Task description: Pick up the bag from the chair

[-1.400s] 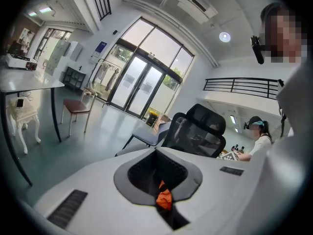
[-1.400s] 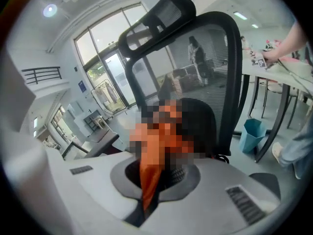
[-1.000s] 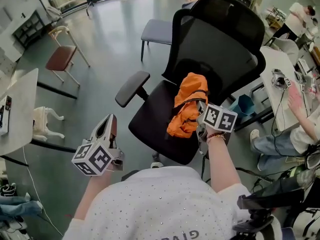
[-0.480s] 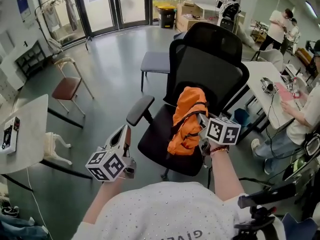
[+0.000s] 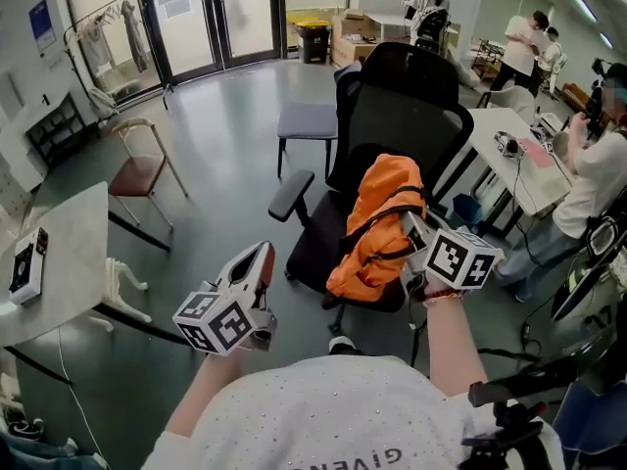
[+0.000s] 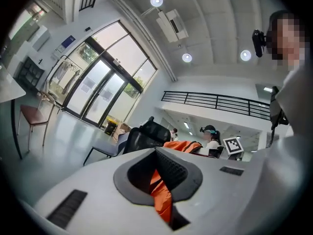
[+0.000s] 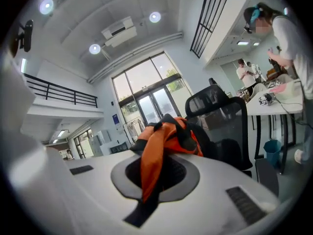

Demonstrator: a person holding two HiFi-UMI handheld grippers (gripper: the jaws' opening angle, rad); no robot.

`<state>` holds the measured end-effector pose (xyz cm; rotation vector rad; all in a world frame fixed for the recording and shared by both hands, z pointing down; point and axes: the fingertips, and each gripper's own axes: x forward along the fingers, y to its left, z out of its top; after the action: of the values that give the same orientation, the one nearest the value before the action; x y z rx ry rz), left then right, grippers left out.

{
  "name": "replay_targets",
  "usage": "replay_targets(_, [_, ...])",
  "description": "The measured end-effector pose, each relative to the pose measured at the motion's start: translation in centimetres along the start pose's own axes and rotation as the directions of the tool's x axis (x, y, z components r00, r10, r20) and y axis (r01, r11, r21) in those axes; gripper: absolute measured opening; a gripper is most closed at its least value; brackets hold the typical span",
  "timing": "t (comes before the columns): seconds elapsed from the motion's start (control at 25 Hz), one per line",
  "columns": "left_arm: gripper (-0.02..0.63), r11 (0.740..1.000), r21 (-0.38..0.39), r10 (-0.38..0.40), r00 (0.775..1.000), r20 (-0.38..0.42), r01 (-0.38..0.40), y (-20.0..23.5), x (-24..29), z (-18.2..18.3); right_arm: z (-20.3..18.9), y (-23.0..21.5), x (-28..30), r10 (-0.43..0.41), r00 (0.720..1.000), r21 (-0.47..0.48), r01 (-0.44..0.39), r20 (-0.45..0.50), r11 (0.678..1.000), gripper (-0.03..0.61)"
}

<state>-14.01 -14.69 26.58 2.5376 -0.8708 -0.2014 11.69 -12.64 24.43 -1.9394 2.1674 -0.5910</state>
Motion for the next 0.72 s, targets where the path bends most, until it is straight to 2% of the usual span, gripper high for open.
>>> replay_targets(0.2, [0.006, 0.997, 0.001, -0.073, 0.997, 0.005, 0.073, -2.0, -5.1, 0.4, -2.4, 5.4, -5.8, 0.014, 0.999, 0.034, -0.015, 0.038, 0.999, 0.004])
replay_targets(0.36, [0.006, 0.991, 0.011, -0.132, 0.991, 0.003, 0.132, -4.7, -7.8, 0.1, -3.7, 9.7, -10.3, 0.050, 0.996, 0.003, -0.050, 0.074, 0.999, 0.005])
replay_targets(0.56, [0.006, 0.976, 0.021, -0.215, 0.977, 0.005, 0.215, -8.4, -10.1, -0.6, -3.0, 14.6, -15.9, 0.133, 0.970, -0.053, -0.125, 0.205, 0.991, 0.005])
replay_targets(0.72, [0.006, 0.968, 0.017, -0.249, 0.968, 0.007, 0.249, -10.3, -11.3, -1.2, -2.1, 16.9, -18.9, 0.147, 0.959, -0.068, -0.134, 0.243, 0.989, 0.005])
